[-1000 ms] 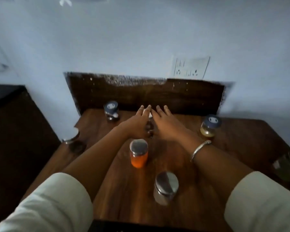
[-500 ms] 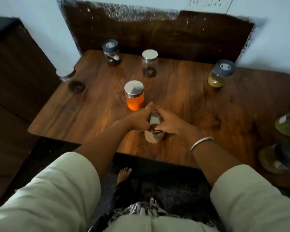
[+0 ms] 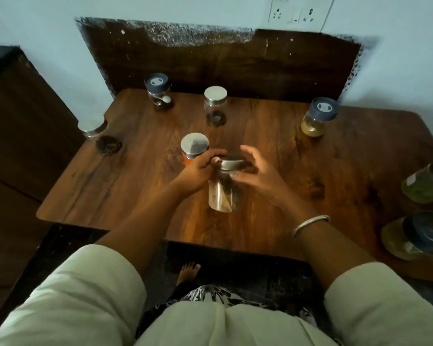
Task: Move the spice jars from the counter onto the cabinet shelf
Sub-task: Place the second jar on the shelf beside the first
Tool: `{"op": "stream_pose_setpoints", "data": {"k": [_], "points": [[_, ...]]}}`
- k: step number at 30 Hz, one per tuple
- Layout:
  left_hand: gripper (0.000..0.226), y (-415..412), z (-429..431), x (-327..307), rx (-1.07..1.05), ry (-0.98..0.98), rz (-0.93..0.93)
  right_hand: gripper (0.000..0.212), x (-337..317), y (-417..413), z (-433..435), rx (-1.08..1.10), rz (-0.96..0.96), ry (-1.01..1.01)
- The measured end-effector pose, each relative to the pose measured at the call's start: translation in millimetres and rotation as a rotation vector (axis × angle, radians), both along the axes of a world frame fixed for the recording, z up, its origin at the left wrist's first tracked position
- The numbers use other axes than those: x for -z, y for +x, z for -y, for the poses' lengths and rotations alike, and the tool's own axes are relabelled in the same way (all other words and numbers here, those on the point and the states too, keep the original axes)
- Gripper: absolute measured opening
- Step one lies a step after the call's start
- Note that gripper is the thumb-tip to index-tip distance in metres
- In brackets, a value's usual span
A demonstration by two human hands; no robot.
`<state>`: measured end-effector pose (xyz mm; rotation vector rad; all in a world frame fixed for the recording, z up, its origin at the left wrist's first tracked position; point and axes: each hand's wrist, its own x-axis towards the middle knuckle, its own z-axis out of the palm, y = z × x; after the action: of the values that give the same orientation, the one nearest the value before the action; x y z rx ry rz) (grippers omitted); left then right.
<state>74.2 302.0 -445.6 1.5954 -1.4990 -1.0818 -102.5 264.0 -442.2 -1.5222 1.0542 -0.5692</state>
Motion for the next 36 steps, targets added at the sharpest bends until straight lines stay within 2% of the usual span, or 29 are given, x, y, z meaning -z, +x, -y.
{"op": "stream_pose_setpoints", "data": {"k": [2, 4, 9, 12, 14, 16, 18, 21, 24, 27, 30, 32, 36], "points": [[0.025, 10.2, 5.5, -16.4, -0.058, -0.055, -0.069, 0.084, -13.1, 8.5, -0.8, 0.005, 0.040, -0.050], [0.028, 15.4, 12.0, -34.4, -0.112, -0.098, -0.142, 0.086, -22.2, 20.1, 0.7, 0.077, 0.127, -0.077], [0.018, 22.9, 23.3, -65.5, -0.265, -0.187, -0.308, 0.074, -48.8, 53.9, 15.0, 0.302, 0.322, -0.162], [0.046, 29.5, 22.1, -78.3, -0.130, -0.146, -0.438, 0.066, -66.1, 71.5, 26.6, 0.428, 0.436, -0.165], [0.073, 32.3, 23.5, -81.5, -0.001, -0.158, -0.411, 0.064, -76.1, 81.1, 31.5, 0.451, 0.466, -0.203], [0.091, 32.5, 26.6, -84.4, 0.024, -0.192, -0.411, 0.059, -83.7, 87.7, 34.1, 0.443, 0.472, -0.268], [0.094, 35.8, 33.3, -88.5, 0.002, -0.197, -0.504, 0.056, -89.9, 91.4, 36.3, 0.441, 0.493, -0.289], [0.090, 46.6, 44.3, -90.4, 0.015, -0.170, -0.644, 0.064, -95.4, 94.8, 42.2, 0.455, 0.506, -0.192], [0.096, 54.1, 51.7, -90.2, 0.081, -0.167, -0.707, 0.062, -96.3, 99.5, 44.7, 0.307, 0.495, -0.051], [0.095, 63.3, 59.5, -90.7, 0.121, -0.152, -0.582, 0.051, -95.6, 104.2, 45.0, 0.276, 0.497, -0.012], [0.111, 77.2, 71.0, -93.4, 0.131, -0.136, -0.355, 0.060, -95.1, 110.2, 49.6, 0.341, 0.421, -0.129], [0.119, 84.6, 78.0, -96.3, 0.190, -0.116, -0.361, 0.063, -95.8, 116.0, 52.3, 0.347, 0.354, -0.177], [0.116, 100.8, 90.0, -96.2, 0.207, -0.124, -0.405, 0.062, -100.3, 120.9, 56.1, 0.347, 0.341, -0.158]]}}
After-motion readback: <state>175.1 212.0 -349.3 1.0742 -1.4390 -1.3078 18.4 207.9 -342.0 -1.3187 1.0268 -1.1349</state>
